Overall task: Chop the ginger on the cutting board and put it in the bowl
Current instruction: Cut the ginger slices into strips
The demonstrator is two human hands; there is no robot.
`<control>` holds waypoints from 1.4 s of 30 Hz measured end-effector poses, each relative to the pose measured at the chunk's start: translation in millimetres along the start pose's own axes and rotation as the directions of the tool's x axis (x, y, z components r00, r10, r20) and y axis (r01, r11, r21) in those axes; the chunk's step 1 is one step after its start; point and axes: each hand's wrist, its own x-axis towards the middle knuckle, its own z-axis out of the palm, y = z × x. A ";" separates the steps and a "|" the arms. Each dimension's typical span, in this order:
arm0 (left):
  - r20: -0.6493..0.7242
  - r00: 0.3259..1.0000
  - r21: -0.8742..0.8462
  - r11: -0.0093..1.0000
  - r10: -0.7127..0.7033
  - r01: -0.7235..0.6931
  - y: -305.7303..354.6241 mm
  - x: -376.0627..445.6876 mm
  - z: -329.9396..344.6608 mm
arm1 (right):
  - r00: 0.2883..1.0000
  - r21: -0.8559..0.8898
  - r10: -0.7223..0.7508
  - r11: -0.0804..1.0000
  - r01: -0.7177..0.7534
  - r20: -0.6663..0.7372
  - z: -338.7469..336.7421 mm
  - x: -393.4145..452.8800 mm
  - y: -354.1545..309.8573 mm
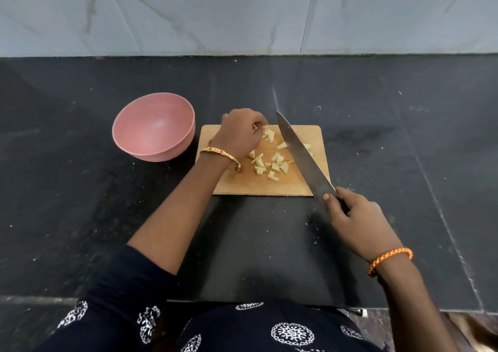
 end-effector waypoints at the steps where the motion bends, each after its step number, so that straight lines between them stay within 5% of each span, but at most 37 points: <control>1: -0.069 0.997 -0.099 0.995 0.021 -0.028 7.5 -4.0 0.8 | 1.000 0.037 0.002 0.999 -0.001 -0.010 0.8 -1.1 2.2; 4: -0.149 0.982 -0.445 0.895 -0.115 0.038 33.8 -15.2 7.3 | 0.999 0.183 0.002 0.983 0.004 -0.035 2.7 -2.8 7.3; 8: 0.123 0.953 -0.727 0.629 -0.276 0.276 50.2 -17.6 19.0 | 0.998 0.328 0.053 0.944 -0.040 -0.029 5.8 -2.6 9.9; 11: 0.119 0.941 -0.826 0.494 -0.318 0.272 49.0 -17.9 16.0 | 0.995 0.414 0.096 0.906 -0.088 0.003 6.1 -2.4 10.5; 13: 0.068 0.947 -0.735 0.626 -0.313 0.260 42.0 -18.1 12.4 | 0.992 0.430 0.128 0.896 -0.111 -0.012 5.7 -3.9 12.6; 15: 0.056 0.972 -0.454 0.862 -0.227 0.227 33.4 -19.1 9.9 | 0.985 0.434 0.166 0.892 -0.130 -0.046 5.2 -4.2 17.9; 17: 0.083 0.985 -0.187 0.968 -0.154 0.167 29.2 -21.0 12.7 | 0.981 0.403 0.185 0.904 -0.145 -0.062 4.8 -3.4 23.1; 21: 0.041 0.999 0.020 0.999 -0.029 0.028 33.9 -14.9 22.9 | 0.978 0.318 0.199 0.933 -0.167 -0.070 6.6 -1.8 25.4; 25: 0.198 0.977 0.143 0.983 0.084 -0.114 40.3 -1.1 36.5 | 0.979 0.265 0.190 0.950 -0.164 -0.078 8.8 1.2 20.3; 31: 0.181 0.983 0.109 0.993 0.028 -0.048 36.3 10.0 37.7 | 0.980 0.249 0.184 0.956 -0.158 -0.082 4.6 7.9 17.1; 42: -0.068 0.995 -0.002 0.997 -0.074 0.074 29.0 -0.4 35.7 | 0.991 0.101 0.081 0.992 -0.070 -0.103 14.1 19.4 -1.9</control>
